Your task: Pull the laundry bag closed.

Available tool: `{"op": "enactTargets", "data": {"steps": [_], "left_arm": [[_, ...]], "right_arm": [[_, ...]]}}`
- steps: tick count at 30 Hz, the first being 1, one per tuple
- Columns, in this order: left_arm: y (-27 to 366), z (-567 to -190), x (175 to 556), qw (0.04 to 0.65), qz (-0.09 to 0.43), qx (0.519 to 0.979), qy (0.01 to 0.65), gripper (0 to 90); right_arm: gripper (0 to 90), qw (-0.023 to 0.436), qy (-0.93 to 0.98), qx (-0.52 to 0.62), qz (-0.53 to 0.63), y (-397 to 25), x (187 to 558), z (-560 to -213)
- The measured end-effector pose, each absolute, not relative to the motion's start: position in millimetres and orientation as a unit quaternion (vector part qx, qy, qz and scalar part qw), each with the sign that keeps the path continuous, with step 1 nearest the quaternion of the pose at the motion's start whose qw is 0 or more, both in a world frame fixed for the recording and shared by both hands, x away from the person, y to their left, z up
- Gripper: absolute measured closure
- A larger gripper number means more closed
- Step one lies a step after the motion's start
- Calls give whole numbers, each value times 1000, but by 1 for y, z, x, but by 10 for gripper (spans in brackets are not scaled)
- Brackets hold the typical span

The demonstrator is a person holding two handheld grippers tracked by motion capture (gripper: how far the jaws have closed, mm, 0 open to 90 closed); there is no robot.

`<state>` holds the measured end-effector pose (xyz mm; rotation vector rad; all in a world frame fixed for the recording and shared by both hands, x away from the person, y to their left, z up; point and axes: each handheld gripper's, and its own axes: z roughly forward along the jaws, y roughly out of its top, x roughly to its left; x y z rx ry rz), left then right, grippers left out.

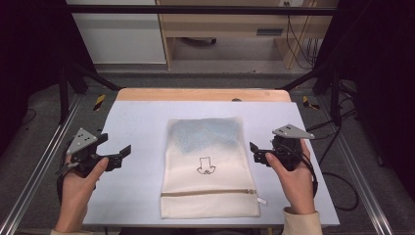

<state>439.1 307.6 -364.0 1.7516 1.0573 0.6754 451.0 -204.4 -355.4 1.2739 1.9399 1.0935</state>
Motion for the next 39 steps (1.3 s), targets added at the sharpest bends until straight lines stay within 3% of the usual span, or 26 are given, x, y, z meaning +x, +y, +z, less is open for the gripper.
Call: {"op": "enactTargets", "data": {"steps": [39], "left_arm": [[334,-429,457,329,234,781,476,81]], "right_arm": [[66,237,714,567,334,-276,462,-429]]}}
